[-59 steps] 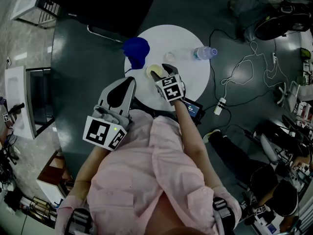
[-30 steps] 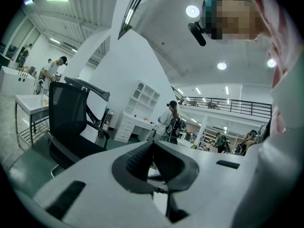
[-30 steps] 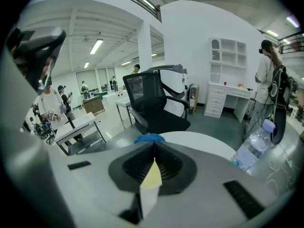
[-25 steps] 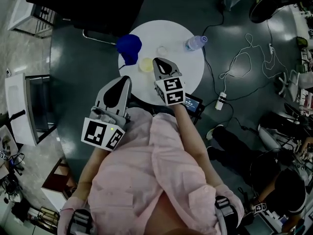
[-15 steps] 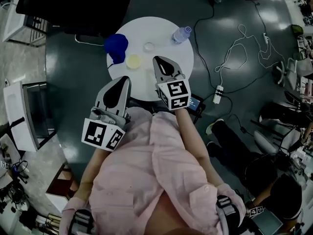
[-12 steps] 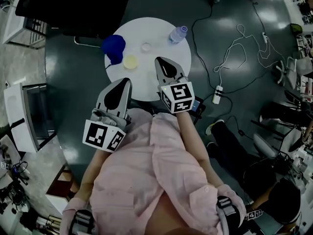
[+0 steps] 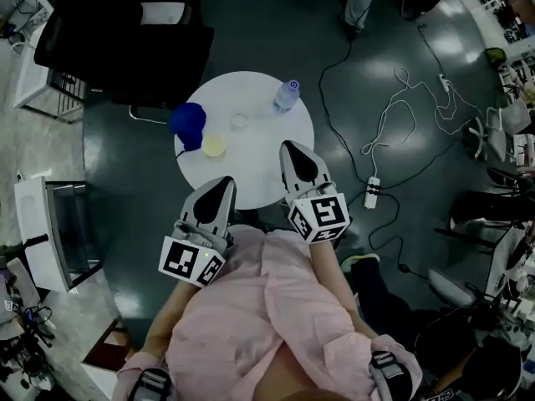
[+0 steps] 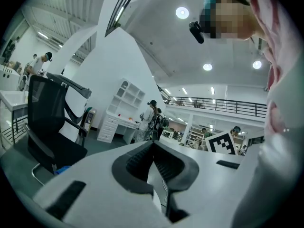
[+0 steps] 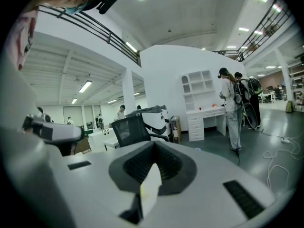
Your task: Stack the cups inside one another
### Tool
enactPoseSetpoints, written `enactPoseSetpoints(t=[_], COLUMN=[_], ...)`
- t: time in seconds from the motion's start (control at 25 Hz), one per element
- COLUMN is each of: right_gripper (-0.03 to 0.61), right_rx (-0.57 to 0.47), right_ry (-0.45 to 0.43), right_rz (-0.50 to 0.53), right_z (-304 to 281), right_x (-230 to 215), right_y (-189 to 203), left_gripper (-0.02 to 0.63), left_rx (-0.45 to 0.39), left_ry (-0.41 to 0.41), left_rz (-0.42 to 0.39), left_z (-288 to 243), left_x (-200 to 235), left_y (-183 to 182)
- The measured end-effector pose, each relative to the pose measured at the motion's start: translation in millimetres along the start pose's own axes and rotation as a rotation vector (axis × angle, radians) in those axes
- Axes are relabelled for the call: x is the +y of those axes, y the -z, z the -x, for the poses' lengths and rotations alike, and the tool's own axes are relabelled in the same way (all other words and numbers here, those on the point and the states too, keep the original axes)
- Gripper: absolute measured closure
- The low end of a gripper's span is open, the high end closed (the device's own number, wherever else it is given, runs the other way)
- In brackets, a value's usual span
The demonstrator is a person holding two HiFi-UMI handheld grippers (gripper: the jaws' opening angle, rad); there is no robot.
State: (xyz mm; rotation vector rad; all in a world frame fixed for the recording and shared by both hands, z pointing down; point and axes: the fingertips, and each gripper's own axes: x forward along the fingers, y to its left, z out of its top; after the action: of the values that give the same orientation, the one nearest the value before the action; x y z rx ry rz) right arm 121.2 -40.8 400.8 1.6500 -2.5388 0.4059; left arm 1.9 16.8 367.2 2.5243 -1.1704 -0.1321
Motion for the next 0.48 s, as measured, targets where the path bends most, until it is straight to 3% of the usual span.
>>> enactPoseSetpoints(t=[0.28,0.48], right_gripper=[0.549,0.549], right_rx=[-0.080,-0.079], right_ry=[0.023,0.014], right_rz=[-0.047,-0.071], right_z=[35.3,52.2], right_x=[-11.2,-6.5], right_y=[-18.5,-12.0], left_gripper=[0.595,0.595], left_rx=[0.004,0.007], left_ry=[0.020,0.001], left_rz=[-0.020,-0.012], left_z=[-9.9,-7.5], left_x=[-16.5,-18.1], left_y=[-1.4,-1.0])
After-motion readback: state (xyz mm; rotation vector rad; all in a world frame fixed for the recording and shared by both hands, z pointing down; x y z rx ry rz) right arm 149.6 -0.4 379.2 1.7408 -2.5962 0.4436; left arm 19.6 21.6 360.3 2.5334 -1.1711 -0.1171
